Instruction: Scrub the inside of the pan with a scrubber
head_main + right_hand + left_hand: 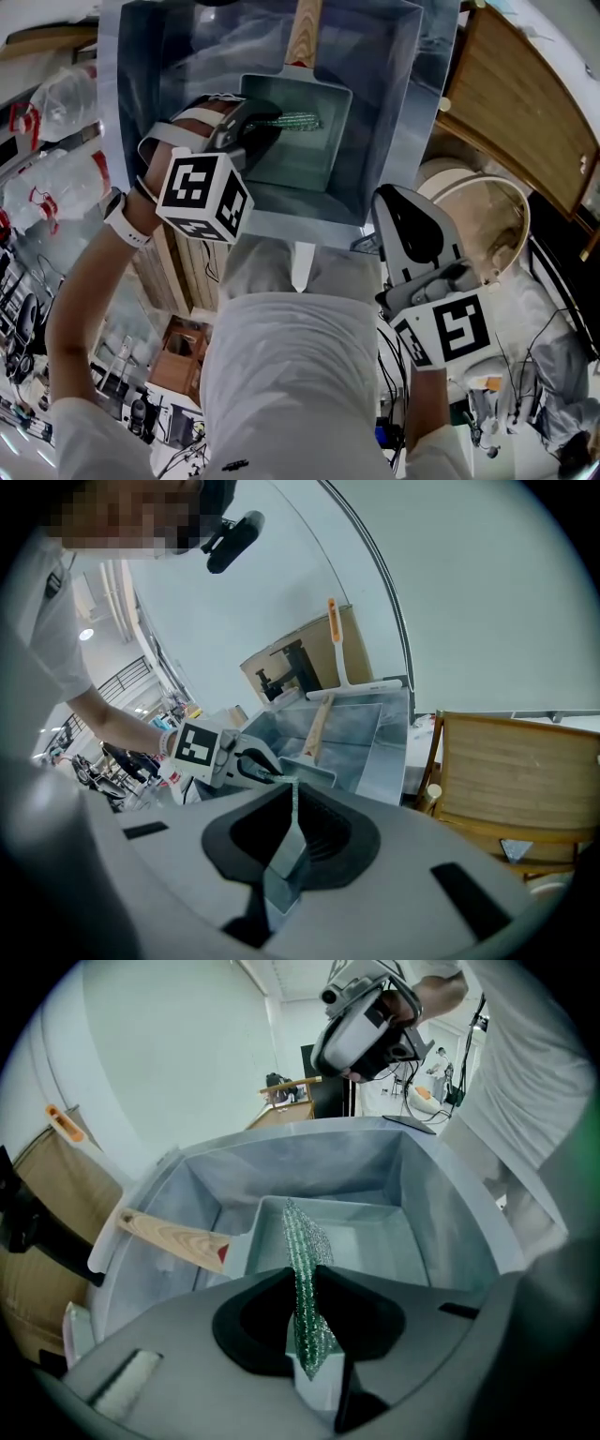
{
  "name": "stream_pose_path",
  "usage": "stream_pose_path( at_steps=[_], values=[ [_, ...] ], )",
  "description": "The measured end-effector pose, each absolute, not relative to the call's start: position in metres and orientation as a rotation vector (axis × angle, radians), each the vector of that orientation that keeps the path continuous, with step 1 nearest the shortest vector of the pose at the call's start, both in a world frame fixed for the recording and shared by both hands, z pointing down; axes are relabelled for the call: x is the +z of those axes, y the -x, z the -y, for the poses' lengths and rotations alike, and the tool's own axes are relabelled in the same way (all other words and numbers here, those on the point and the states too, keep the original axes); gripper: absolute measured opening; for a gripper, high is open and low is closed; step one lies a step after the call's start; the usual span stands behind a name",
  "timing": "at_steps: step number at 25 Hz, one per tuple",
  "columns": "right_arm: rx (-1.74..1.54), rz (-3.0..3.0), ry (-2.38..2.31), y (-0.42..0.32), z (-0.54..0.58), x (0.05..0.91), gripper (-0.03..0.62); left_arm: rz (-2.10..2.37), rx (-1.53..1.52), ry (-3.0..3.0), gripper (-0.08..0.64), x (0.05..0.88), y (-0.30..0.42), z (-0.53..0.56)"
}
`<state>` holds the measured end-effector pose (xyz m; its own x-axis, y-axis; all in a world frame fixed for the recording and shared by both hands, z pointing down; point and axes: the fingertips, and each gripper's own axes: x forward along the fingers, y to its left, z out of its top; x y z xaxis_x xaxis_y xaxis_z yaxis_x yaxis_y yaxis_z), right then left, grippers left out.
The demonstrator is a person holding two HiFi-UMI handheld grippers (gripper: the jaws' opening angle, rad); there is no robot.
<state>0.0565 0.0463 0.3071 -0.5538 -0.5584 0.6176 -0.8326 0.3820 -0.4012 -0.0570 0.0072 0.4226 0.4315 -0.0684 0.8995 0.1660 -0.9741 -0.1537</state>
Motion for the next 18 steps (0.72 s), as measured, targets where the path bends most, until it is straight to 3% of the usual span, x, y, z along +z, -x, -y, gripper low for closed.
stream_pose_path(
  at_steps=[18],
  values=[
    [0.881,2.268,-1.303,-0.070,-0.038,0.254,0.017,-0.115,-1.481,2.539,0.075,0.363,0.048,0.019]
  ],
)
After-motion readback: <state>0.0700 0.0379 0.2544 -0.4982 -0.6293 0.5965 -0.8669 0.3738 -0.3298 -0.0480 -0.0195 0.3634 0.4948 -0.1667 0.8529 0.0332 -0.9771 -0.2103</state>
